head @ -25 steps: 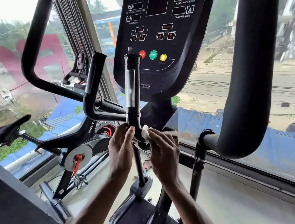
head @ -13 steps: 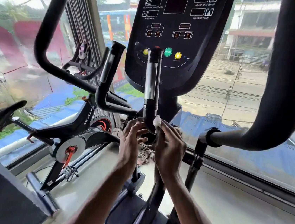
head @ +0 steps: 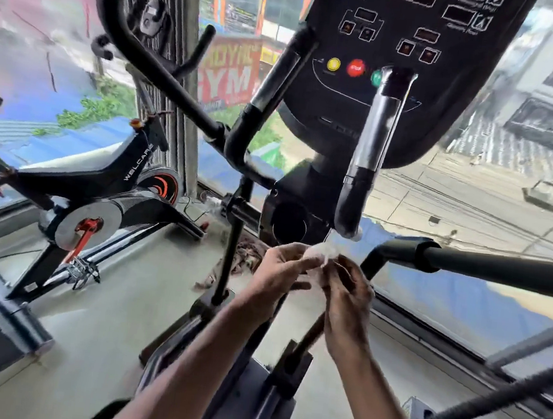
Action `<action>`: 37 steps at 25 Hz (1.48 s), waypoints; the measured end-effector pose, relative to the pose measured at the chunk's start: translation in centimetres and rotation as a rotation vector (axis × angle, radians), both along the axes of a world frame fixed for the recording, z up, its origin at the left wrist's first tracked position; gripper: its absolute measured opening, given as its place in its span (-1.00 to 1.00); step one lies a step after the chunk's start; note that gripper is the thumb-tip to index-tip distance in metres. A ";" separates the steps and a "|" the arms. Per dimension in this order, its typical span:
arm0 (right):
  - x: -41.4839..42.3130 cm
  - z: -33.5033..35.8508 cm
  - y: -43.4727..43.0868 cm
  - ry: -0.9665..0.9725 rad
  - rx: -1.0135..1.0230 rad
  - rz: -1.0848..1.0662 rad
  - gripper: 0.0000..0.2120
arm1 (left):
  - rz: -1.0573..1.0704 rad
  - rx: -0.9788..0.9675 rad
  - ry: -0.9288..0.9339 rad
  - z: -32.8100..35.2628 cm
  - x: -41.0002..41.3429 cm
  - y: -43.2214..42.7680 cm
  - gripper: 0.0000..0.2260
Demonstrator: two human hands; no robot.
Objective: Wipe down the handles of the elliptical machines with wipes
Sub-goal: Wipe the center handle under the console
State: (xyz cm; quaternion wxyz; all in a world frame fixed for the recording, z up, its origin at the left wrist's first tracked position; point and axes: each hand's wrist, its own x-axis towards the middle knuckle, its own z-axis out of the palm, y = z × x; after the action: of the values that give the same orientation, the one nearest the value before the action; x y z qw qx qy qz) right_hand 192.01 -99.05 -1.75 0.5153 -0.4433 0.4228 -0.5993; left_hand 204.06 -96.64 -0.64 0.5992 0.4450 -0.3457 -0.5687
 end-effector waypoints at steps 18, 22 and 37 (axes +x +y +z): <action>-2.3 2.8 -2.0 0.431 -0.207 -0.222 -0.71 | 0.660 -0.400 -0.240 -0.1 -5.5 -4.0 -0.70; -2.0 3.7 -1.7 0.573 -0.303 -0.221 -0.68 | 0.615 -0.375 -0.208 -0.3 -5.3 -4.3 -0.65; -1.6 3.8 -1.6 0.629 -0.360 -0.217 -0.68 | 0.680 -0.581 -0.311 -0.9 -5.8 -3.4 -0.50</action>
State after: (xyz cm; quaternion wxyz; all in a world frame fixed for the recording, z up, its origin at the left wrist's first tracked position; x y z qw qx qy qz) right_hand 190.43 -100.67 2.03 0.2075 -0.6417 0.4929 -0.5497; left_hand 198.29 -100.04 -1.52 0.7922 0.4269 -0.4106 -0.1466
